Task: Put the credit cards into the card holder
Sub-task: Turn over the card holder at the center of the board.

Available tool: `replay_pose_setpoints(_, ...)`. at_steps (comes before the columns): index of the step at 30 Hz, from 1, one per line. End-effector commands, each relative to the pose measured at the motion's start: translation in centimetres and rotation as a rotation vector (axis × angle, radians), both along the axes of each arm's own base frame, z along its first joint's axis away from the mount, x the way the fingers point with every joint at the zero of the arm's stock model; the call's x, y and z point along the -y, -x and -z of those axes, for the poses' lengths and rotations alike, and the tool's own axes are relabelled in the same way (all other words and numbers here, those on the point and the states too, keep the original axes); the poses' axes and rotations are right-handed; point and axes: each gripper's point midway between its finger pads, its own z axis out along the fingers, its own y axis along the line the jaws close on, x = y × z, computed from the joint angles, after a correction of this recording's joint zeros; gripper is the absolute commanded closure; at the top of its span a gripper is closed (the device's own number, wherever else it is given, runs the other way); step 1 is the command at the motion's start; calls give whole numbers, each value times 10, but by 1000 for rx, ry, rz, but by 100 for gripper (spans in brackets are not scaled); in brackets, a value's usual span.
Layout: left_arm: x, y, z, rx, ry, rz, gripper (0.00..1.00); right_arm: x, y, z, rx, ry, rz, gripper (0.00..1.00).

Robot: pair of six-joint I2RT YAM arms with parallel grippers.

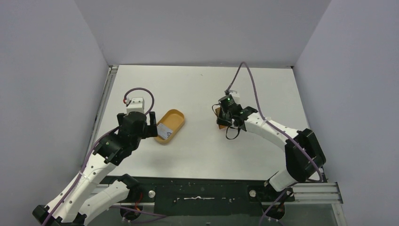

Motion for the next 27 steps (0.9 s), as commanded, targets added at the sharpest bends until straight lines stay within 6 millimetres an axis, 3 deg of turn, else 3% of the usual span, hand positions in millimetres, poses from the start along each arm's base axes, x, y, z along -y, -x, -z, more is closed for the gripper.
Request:
replay_pose_setpoints(1,7,-9,-23,74,59,2,15,-47,4,-56,90,-252,-151,100)
replay_pose_setpoints(6,17,-10,-28,110,112,45,15,-72,32,-90,126,-431,-357,100)
replay_pose_setpoints(11,55,-6,-49,204,290,224,14,-83,64,-142,227,-565,-552,100)
replay_pose_setpoints(16,97,14,-83,376,533,466,12,-81,95,-194,337,-649,-712,100)
replay_pose_setpoints(20,113,34,-112,510,690,598,3,-80,125,-232,392,-753,-843,100)
replay_pose_setpoints(27,144,66,-155,574,838,865,3,-75,168,-289,472,-912,-1001,100)
